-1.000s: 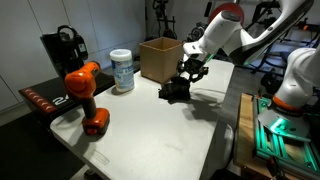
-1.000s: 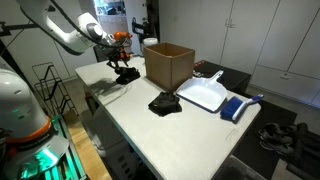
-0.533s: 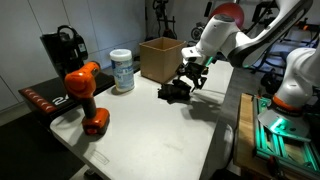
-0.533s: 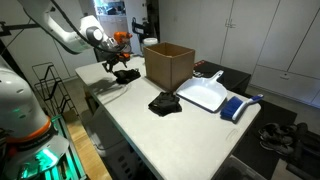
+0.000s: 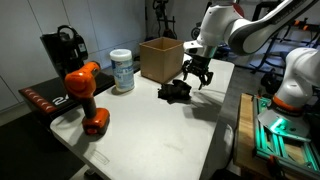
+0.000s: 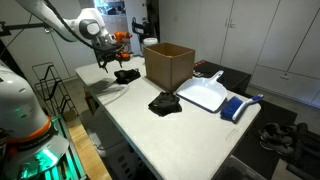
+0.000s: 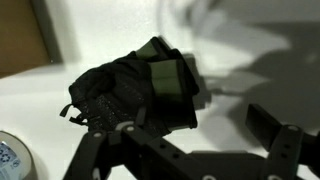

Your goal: Stack the three gloves

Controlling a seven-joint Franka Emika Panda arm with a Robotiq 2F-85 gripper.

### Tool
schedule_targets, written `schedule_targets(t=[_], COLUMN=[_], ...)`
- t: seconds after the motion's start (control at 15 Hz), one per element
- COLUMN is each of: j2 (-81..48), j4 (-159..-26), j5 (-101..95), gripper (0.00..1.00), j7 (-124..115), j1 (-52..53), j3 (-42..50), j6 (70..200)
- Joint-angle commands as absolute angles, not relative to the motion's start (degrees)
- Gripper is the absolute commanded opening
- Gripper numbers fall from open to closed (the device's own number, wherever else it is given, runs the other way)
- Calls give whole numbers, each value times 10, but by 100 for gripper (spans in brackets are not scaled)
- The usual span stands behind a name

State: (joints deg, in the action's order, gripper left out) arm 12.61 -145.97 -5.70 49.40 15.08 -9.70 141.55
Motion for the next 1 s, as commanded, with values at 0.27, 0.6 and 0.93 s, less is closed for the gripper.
schedule_targets(t=[0.27, 0.6, 0.93], j2=[242, 223, 235], j4=[-1473, -1463, -1488], j5=[-25, -24, -28], gripper=[100, 100, 100], j7=[447, 421, 403], j1=[152, 131, 56], j3=[-56, -43, 38], j6=[1332, 1308, 1309])
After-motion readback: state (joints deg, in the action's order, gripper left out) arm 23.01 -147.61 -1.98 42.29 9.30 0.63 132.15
